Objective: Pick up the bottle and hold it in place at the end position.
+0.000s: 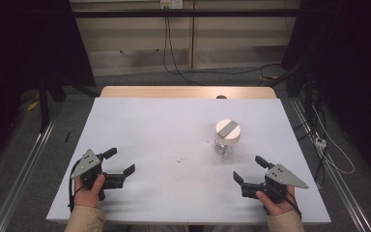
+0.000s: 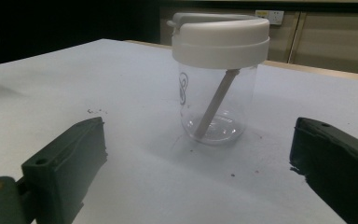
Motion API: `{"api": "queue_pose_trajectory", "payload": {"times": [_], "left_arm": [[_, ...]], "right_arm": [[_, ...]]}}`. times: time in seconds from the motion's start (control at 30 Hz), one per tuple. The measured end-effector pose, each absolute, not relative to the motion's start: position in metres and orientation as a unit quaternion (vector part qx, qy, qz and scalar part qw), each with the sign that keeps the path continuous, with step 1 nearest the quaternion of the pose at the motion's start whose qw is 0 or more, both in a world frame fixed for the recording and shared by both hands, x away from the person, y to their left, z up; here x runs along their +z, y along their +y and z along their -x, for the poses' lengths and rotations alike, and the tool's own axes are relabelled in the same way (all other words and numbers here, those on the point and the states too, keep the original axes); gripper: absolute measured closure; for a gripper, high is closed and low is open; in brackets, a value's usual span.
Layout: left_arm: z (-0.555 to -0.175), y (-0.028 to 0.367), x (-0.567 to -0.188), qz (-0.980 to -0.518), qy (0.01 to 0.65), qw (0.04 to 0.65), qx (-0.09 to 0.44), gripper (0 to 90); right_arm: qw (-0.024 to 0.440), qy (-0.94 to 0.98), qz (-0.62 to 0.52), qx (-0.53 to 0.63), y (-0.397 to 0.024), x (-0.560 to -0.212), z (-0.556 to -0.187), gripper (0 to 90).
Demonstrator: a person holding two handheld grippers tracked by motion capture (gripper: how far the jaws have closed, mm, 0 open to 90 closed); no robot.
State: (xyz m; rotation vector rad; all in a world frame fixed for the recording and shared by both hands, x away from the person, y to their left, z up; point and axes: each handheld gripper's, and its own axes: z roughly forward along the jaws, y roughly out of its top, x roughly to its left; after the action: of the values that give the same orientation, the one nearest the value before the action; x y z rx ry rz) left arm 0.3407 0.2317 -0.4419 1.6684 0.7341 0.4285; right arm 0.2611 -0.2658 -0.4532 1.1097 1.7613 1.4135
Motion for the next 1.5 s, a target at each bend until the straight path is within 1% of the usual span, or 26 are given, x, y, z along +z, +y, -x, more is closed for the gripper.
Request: {"api": "queue_pose_trajectory", "payload": {"times": [0.43, 0.73, 1.1, 1.5], "left_arm": [[-0.343, 0.229, -0.442, -0.722, 0.311, 0.590, 0.181, 3.3], [-0.344, 0.229, -0.442, -0.720, 0.314, 0.592, 0.181, 3.3], [-0.345, 0.229, -0.442, -0.720, 0.313, 0.592, 0.182, 3.4], [-0.345, 0.228, -0.442, -0.721, 0.310, 0.593, 0.180, 3.4]], "right_arm": [[0.310, 0.669, -0.419, 0.529, -0.263, -0.453, -0.269, 3.2], [0.309, 0.672, -0.422, 0.524, -0.258, -0.453, -0.286, 3.5], [0.304, 0.680, -0.417, 0.521, -0.250, -0.451, -0.295, 3.6], [0.310, 0.675, -0.428, 0.515, -0.245, -0.451, -0.309, 3.8]]}}
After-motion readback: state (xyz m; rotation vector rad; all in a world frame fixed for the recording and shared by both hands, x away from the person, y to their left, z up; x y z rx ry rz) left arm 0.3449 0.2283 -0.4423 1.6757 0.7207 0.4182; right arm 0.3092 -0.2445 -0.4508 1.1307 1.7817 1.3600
